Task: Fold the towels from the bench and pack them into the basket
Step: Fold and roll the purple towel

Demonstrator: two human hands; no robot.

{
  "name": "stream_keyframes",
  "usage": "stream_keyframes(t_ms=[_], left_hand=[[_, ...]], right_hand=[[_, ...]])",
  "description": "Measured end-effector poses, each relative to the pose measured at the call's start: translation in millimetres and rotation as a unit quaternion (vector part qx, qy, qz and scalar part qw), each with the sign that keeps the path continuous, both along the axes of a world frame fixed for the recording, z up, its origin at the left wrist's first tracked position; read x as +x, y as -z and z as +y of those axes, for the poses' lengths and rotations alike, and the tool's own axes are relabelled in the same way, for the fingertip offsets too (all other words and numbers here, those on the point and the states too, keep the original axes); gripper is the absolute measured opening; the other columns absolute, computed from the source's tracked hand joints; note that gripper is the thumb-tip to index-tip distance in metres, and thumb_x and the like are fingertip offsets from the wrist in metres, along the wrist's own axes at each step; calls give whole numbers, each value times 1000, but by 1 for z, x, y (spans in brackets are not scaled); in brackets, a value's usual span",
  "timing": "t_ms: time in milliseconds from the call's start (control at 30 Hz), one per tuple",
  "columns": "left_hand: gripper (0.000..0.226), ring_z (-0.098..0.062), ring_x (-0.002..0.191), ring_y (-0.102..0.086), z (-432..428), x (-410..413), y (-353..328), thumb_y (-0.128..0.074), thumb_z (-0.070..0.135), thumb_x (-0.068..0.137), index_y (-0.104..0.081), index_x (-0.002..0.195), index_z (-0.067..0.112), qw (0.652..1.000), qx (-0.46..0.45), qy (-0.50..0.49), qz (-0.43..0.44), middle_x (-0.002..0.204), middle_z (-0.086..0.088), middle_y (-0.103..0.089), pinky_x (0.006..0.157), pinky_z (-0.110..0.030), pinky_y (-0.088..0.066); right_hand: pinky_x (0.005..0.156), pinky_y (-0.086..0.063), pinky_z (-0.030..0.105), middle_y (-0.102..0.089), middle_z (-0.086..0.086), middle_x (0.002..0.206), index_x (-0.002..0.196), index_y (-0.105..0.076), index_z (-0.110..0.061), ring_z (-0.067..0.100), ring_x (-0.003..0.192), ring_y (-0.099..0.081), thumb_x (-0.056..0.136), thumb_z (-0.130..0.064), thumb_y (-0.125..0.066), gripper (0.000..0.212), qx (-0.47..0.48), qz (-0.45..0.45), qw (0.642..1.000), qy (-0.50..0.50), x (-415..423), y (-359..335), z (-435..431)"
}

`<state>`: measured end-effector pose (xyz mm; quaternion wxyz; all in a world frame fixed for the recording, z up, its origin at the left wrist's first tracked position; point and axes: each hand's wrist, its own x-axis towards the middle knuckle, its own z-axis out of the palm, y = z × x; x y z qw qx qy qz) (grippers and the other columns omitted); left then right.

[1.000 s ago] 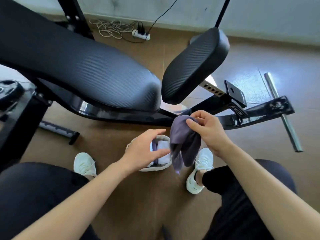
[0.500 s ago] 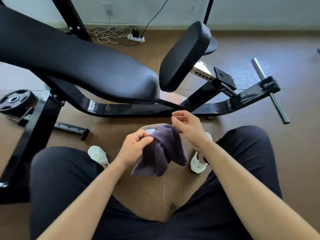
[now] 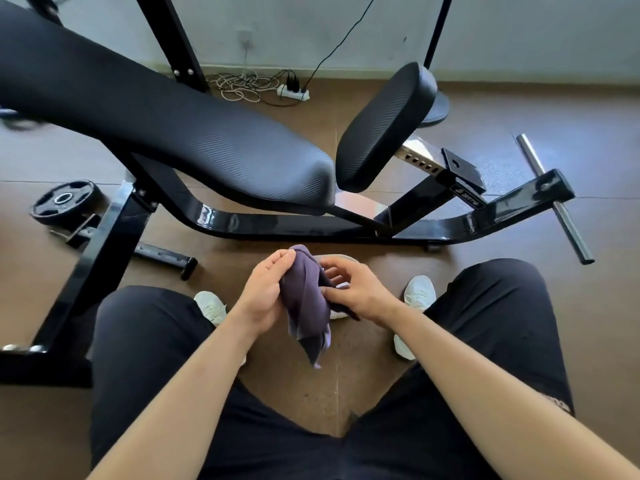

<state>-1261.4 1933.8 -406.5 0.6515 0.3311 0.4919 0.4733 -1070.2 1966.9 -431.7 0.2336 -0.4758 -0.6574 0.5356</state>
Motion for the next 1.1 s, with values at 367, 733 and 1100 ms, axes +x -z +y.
stream_keyframes(t_ms=[367, 733, 1100], left_hand=[[38, -15, 123, -62, 4, -10, 24, -67, 9, 95, -60, 129, 26, 990, 24, -16, 141, 132, 2, -66, 100, -27, -52], [27, -3, 94, -70, -3, 27, 34, -79, 26, 88, -67, 112, 24, 949, 81, 161, 260, 102, 8, -74, 82, -21, -56], [13, -15, 90, -68, 6, 18, 30, -66, 25, 97, -74, 100, 15, 987, -13, 8, 157, 91, 1, -75, 78, -30, -51]], right_hand=[[75, -52, 20, -71, 2, 86, 94, -68, -10, 5, 78, -65, 98, -7, -63, 8, -59, 131, 981, 130, 7, -6, 12], [99, -55, 40, -75, 9, 112, 118, -71, -13, 25, 110, -70, 99, -9, -61, 22, -126, 182, 962, 160, 21, -15, 19], [91, -55, 27, -64, -5, 123, 127, -66, -23, 10, 108, -62, 87, -27, -80, 43, 61, -53, 994, 69, 27, -18, 12]])
